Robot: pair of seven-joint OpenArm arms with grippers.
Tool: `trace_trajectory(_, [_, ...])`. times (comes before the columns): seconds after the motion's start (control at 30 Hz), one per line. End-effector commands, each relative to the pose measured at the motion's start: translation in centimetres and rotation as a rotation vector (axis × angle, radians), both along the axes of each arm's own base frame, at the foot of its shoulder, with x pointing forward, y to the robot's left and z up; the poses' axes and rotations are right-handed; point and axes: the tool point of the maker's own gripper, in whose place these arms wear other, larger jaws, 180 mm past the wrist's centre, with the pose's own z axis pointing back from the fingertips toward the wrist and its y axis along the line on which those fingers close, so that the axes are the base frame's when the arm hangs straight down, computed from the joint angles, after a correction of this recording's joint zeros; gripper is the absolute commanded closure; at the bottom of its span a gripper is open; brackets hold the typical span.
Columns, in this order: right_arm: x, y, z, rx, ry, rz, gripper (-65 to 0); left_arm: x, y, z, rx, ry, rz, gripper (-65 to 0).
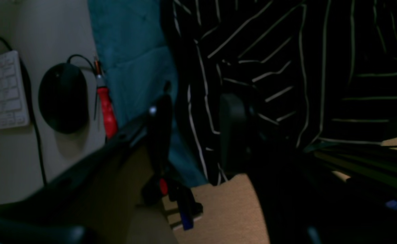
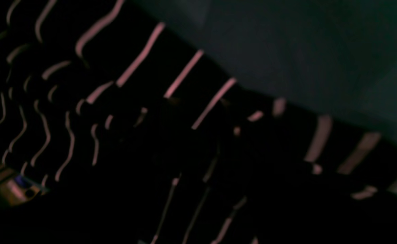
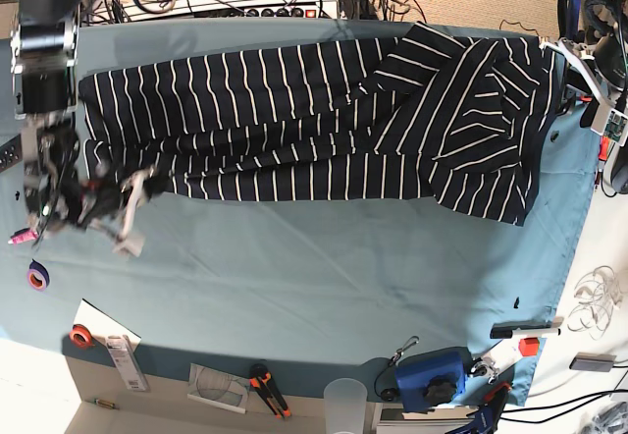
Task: Layout the t-shirt on the table in an organized manner, then fold the t-shirt properly
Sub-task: 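Lower the right gripper to the strip's end and tug it outward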
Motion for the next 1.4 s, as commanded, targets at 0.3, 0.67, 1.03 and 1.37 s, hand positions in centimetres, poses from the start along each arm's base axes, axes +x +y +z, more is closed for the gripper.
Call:
trace_trajectory(0.3, [1.6, 0.8, 2.8, 0.067, -0.082, 0.027, -18.4, 0.3, -0.1, 0.8, 0.009, -0.029, -0.011, -24.3])
trace_trajectory(0.67, [-2.8, -1.3, 4.5, 0.106, -0.059, 0.1, -18.4, 0.3, -0.1, 0.8, 0.009, -0.03, -0.011, -24.3])
trace_trajectory(1.03, [-0.4, -0.2, 5.8, -0.018, -0.159, 0.185, -18.4, 0.4, -0.4, 0.7, -0.017, -0.048, 0.001, -24.3])
trace_trajectory(1.37, [2.1, 2.5, 1.6, -0.157, -0.146, 0.118, -18.4, 0.4, -0.5, 0.8, -0.026, -0.055, 0.003, -24.3])
